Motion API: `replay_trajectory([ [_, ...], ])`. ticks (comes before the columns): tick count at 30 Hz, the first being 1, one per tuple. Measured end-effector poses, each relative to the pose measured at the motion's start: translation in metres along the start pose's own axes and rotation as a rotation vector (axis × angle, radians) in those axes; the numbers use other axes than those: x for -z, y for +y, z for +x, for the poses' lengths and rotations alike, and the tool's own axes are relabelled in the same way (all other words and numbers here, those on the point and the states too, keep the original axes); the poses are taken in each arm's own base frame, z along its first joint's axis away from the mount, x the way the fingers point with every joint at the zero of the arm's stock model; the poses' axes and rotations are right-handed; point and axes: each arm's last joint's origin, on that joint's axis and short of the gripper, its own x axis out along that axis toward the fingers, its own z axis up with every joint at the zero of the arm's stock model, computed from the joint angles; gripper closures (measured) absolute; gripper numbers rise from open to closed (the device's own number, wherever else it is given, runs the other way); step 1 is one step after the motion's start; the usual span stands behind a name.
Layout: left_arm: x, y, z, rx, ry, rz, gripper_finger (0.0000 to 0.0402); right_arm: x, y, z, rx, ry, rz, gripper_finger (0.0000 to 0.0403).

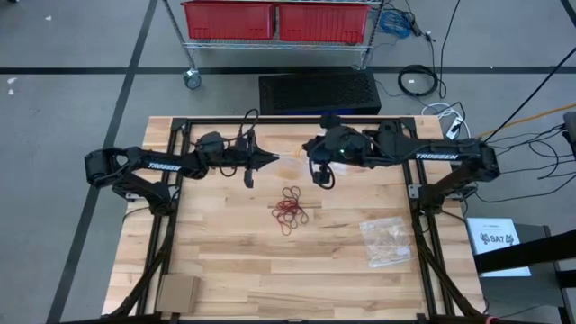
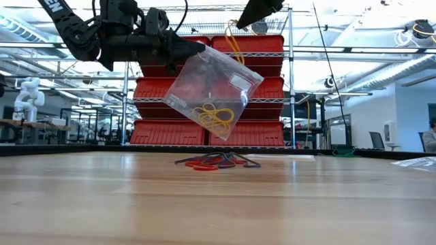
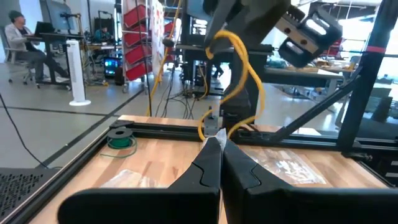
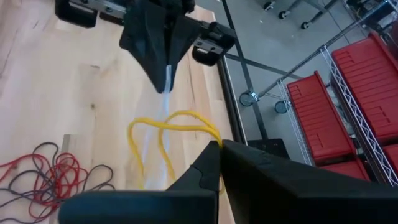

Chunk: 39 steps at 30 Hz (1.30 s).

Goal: Sort rubber bands
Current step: Put the yellow rubber band into the top left transparent zip bag

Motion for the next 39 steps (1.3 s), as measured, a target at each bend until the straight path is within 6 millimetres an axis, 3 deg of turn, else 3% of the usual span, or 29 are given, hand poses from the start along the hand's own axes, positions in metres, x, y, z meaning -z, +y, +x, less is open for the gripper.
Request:
replay_trajectory([
  [10,-0.001,0.000,0.000,-0.005,-0.007,0.002,0.0401,0.002,0.006,0.018,0.049,0.050,0.033,0.0403],
  [15,-0.001,0.000,0.000,-0.005,-0.008,0.002,0.0401,0.003,0.003,0.017,0.151,0.076,0.044,0.0403],
  [33,-0.002,0.001,0.000,-0.026,-0.021,-0.016,0.0401,0.003,0.000,0.014,0.209,0.088,0.065,0.0403],
  [39,-0.002,0.001,0.000,-0.028,-0.021,-0.018,0.0401,-0.009,-0.007,0.006,0.232,0.047,0.096,0.0403],
])
